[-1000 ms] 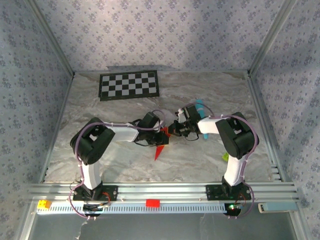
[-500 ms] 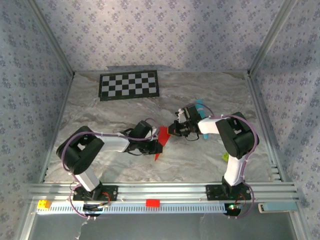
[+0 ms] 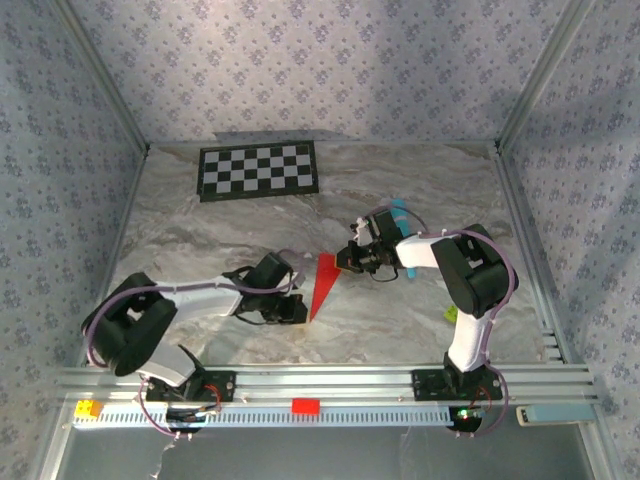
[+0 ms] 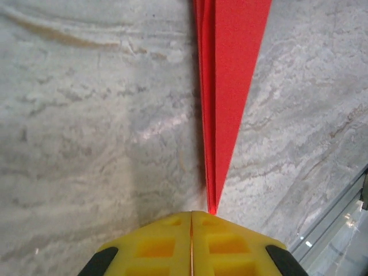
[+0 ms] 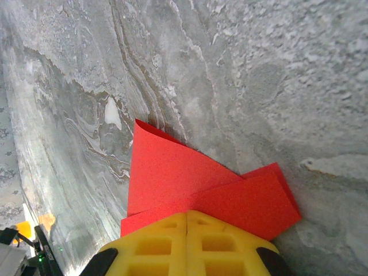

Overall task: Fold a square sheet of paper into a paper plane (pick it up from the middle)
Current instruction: Fold the wing for the fifth time at the center of the table.

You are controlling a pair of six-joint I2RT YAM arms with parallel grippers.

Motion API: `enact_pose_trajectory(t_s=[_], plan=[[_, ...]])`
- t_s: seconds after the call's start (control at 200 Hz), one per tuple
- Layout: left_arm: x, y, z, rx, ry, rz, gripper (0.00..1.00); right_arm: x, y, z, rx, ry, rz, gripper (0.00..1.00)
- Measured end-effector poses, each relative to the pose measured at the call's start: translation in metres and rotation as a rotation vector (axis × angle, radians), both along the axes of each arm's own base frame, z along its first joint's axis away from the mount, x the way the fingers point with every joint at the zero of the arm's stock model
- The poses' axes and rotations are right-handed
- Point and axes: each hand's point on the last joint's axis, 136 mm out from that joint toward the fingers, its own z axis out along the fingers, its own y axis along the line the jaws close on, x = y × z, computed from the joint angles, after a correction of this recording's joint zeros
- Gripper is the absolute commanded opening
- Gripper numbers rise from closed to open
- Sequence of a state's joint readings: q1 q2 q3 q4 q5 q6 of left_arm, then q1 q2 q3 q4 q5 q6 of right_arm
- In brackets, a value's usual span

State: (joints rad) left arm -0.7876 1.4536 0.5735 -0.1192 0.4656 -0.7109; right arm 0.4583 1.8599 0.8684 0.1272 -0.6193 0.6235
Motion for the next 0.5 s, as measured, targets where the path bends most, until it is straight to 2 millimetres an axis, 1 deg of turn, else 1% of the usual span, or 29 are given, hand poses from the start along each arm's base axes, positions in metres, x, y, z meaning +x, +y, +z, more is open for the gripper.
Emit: enact_pose_trajectory(t_s=[0.12, 0.185, 0.335, 0.5], plan=[[0.010, 0.001, 0.015, -0.027, -0.051, 0.030, 0.07, 0.000, 0.000, 0.000, 0.002, 0.001, 0.002, 0.00], [0.020, 0.003, 0.021, -0.039, -0.074, 0.066, 0.08, 0.000, 0.000, 0.000, 0.004, 0.002, 0.003, 0.00], [0.043, 0.012, 0.023, -0.036, -0.089, 0.155, 0.07, 0.000, 0.001, 0.000, 0.006, 0.002, 0.005, 0.00], [0.063, 0.003, 0.030, -0.061, -0.111, 0.191, 0.08, 0.000, 0.001, 0.000, 0.006, 0.007, 0.009, 0.00]])
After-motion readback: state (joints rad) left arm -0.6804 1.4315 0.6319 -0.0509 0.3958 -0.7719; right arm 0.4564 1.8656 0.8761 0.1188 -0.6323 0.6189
